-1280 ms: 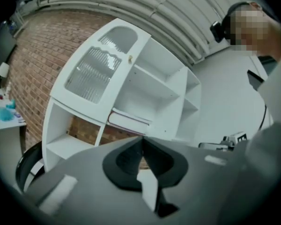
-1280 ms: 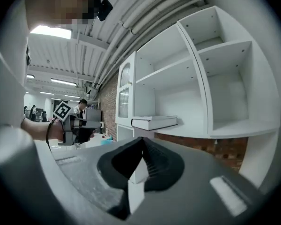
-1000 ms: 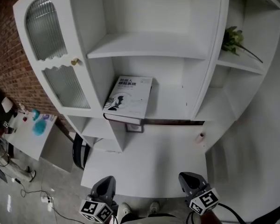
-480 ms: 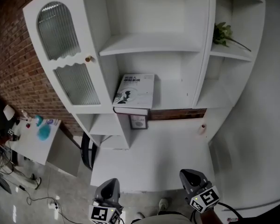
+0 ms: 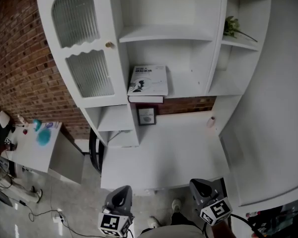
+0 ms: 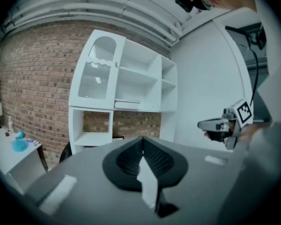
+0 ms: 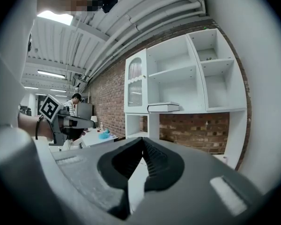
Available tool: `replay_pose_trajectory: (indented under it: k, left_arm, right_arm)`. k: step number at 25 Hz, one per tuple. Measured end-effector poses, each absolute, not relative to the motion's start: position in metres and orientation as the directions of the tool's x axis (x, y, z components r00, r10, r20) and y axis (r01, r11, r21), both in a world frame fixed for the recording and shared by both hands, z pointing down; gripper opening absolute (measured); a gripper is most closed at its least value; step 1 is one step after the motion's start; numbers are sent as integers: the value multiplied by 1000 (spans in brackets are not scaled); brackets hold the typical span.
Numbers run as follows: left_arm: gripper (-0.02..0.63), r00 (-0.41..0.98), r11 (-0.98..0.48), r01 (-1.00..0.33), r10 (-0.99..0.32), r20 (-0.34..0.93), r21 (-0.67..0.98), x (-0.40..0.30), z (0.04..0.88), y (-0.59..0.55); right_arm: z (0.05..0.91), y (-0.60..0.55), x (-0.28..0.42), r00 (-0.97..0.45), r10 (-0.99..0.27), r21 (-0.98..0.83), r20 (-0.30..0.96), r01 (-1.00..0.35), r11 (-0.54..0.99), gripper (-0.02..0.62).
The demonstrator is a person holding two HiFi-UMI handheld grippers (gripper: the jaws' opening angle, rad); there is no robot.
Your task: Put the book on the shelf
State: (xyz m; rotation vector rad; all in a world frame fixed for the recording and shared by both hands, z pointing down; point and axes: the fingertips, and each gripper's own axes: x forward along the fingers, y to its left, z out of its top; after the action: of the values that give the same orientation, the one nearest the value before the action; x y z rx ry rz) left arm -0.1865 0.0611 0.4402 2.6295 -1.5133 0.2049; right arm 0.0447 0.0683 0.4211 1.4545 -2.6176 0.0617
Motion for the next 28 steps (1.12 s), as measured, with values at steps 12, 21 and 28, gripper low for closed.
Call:
replay_pose_trajectory:
  k: [12, 21, 28]
  left_arm:
    - [8, 548, -547, -836, -825, 141, 46, -185, 436, 84]
    - [8, 548, -545, -836, -825, 138, 66, -150, 431, 83]
    - [8, 539, -538, -841, -828, 153, 51, -130, 436, 81]
  right_arm:
    - [408, 107, 43, -503, -857, 57, 109, -858, 511, 2]
    - [406, 101, 72, -525, -846, 50, 94, -846, 530, 2]
    - [407, 96, 86, -552, -829, 20, 87, -831, 556, 2]
